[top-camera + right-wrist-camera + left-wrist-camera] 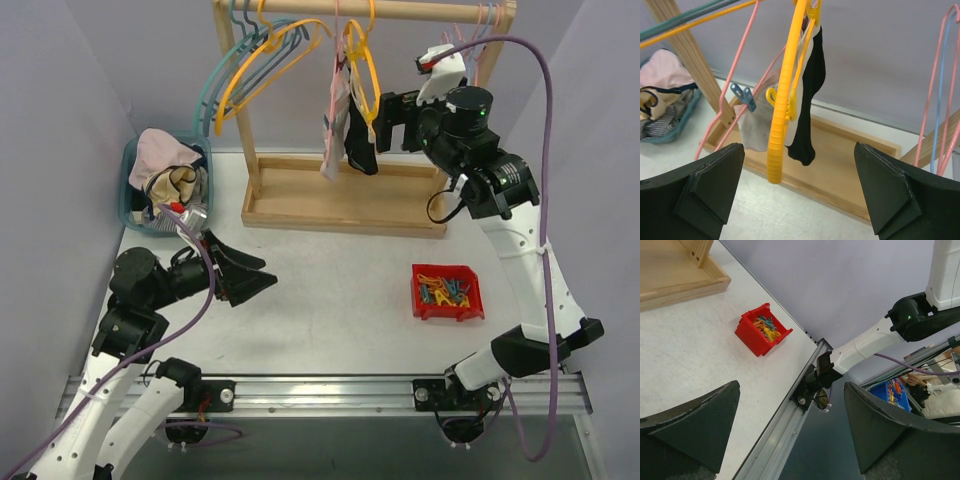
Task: Remove the underwear clipped to the hanger
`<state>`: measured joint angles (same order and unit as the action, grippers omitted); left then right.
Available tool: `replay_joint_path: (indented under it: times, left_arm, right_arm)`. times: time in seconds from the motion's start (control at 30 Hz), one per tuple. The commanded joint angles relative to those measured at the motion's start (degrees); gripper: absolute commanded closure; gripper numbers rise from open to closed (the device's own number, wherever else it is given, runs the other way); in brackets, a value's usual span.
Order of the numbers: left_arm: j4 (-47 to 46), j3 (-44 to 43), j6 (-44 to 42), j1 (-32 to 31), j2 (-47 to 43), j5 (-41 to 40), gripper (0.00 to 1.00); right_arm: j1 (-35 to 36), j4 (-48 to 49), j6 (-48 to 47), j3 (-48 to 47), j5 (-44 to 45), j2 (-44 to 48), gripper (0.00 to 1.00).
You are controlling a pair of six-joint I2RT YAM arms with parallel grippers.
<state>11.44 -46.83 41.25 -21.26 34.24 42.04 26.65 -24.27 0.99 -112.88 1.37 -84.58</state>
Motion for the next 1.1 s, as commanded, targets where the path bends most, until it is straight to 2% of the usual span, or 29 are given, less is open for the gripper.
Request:
replay_joint_path:
  times: [0.0, 0.27, 0.43, 0.6, 0.7, 0.73, 0.8, 0.83, 0.87, 1.07]
  left_arm:
    - [-1.69, 0.51, -0.74, 0.34, -0.66, -0.38, 0.06]
    - [-1.60, 2.53, -0.38, 0.34, -2.51, -1.00, 0.06]
    - [-0.72, 2.80, -0.91, 0.34, -2.95, -1.08, 0.06]
    - [-0.46, 3.23, -1.44, 0.43, -3.04, -1.17, 0.06]
    - [-0.72, 3.41, -1.44, 0.43, -2.86, -1.17, 0.06]
    - [-0.72, 3.41, -1.44, 0.43, -2.86, -1.17, 0.06]
    - [-0.72, 3.41, -1.44, 0.43, -2.69, -1.35, 0.06]
    - [-0.55, 3.41, -1.53, 0.43, -2.77, -1.35, 0.06]
    - [-0.54, 3.50, -1.53, 0.43, -2.77, -1.26, 0.06]
    - [0.77, 3.06, -2.14, 0.43, -3.39, -1.61, 0.06]
  right_arm:
    - [1.90, -0.33, -4.51, -4.36, 6.81, -2.51, 0.04]
    - [4.63, -7.18, -2.93, -10.43, 11.64, -10.34, 0.07]
    - [4.72, -10.70, -1.08, -11.92, 12.79, -13.07, 0.23]
    - [4.63, -11.24, 0.41, -12.54, 14.45, -14.47, 0.30]
    - [4.63, -11.15, 0.32, -14.46, 14.54, -15.61, 0.41]
    - [4.63, -10.97, 0.32, -14.91, 14.63, -15.88, 0.54]
    - [4.63, -10.71, 0.24, -16.05, 15.15, -16.41, 0.72]
    - [4.63, -10.10, 0.06, -16.32, 15.68, -16.50, 0.93]
    - [4.63, -9.83, -0.29, -16.32, 15.95, -16.67, 1.00]
    - [4.37, -7.73, -0.64, -16.24, 15.24, -15.80, 1.00]
